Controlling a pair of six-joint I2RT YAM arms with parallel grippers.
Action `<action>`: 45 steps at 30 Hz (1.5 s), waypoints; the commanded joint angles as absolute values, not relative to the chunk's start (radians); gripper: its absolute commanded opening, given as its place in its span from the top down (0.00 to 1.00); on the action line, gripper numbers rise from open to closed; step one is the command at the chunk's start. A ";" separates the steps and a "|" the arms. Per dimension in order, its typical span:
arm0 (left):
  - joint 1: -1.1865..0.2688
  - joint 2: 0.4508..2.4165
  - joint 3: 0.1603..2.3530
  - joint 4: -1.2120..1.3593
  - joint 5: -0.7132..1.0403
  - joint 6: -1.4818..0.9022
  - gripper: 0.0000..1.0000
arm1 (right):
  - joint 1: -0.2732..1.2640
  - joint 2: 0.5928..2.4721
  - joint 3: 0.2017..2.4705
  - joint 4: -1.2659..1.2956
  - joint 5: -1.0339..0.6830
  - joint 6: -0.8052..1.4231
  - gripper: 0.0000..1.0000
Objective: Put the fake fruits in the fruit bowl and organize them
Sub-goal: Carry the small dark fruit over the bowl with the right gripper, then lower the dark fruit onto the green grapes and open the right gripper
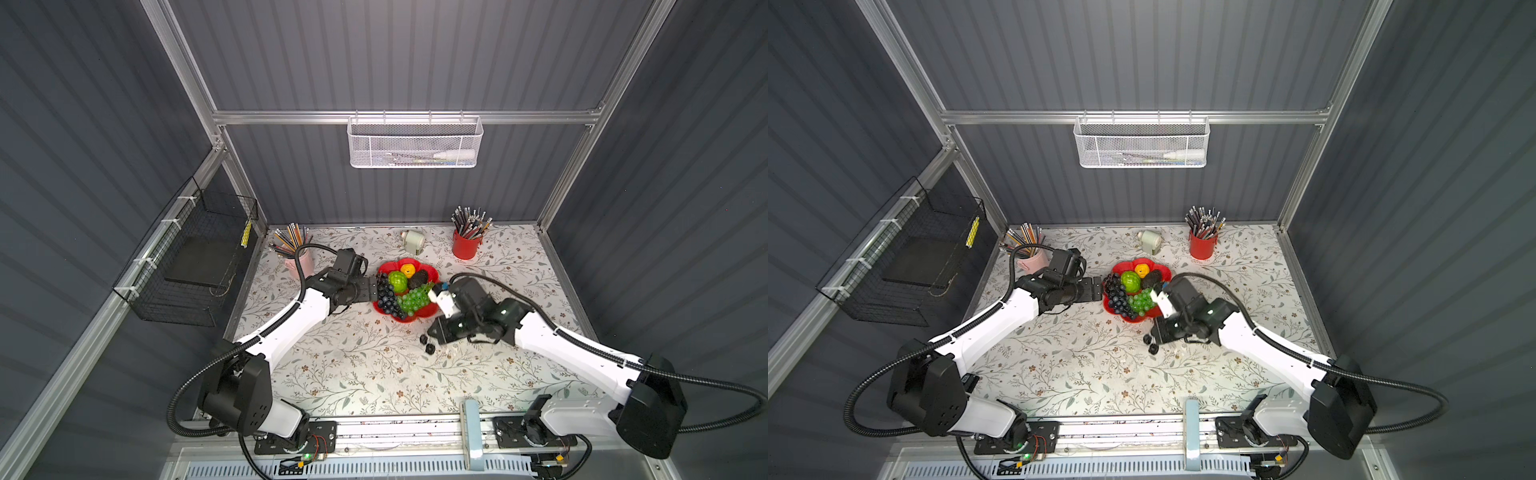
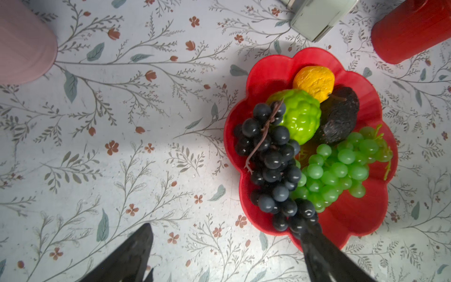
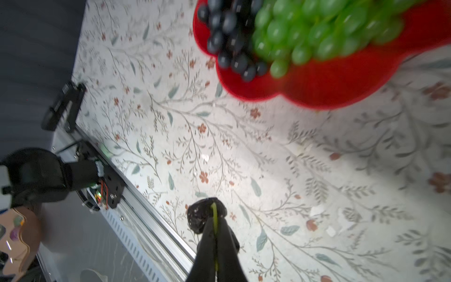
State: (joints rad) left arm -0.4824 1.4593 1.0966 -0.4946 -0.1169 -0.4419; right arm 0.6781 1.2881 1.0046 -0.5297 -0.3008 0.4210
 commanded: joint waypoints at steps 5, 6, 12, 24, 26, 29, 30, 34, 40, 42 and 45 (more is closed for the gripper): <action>-0.473 1.389 1.058 -0.506 -0.152 -0.468 0.05 | 0.578 1.422 1.164 -0.454 -0.365 0.346 1.00; -0.474 1.381 1.053 -0.509 -0.154 -0.467 0.05 | 0.574 1.449 1.189 -0.429 -0.368 0.353 1.00; -0.474 1.323 1.024 -0.534 -0.177 -0.484 0.04 | 0.572 1.638 1.328 -0.354 -0.353 0.367 0.99; -0.474 1.274 0.976 -0.542 -0.198 -0.517 0.04 | 0.573 1.889 1.450 -0.287 -0.378 0.408 0.99; -0.473 1.276 0.974 -0.540 -0.197 -0.516 0.04 | 0.573 1.909 1.452 -0.285 -0.383 0.412 0.99; -0.474 1.282 0.975 -0.540 -0.197 -0.516 0.04 | 0.573 1.930 1.442 -0.282 -0.382 0.420 0.98; -0.474 1.284 0.976 -0.538 -0.197 -0.516 0.04 | 0.573 1.934 1.433 -0.272 -0.383 0.424 0.97; -0.474 1.289 0.978 -0.532 -0.198 -0.517 0.04 | 0.573 1.950 1.421 -0.238 -0.391 0.430 0.95; -0.474 1.304 0.992 -0.534 -0.192 -0.513 0.03 | 0.573 1.990 1.465 -0.248 -0.376 0.413 0.92; -0.474 1.305 0.996 -0.536 -0.194 -0.512 0.03 | 0.573 2.001 1.480 -0.261 -0.377 0.406 0.83; -0.474 1.309 1.005 -0.541 -0.195 -0.508 0.03 | 0.572 1.996 1.483 -0.276 -0.376 0.398 0.72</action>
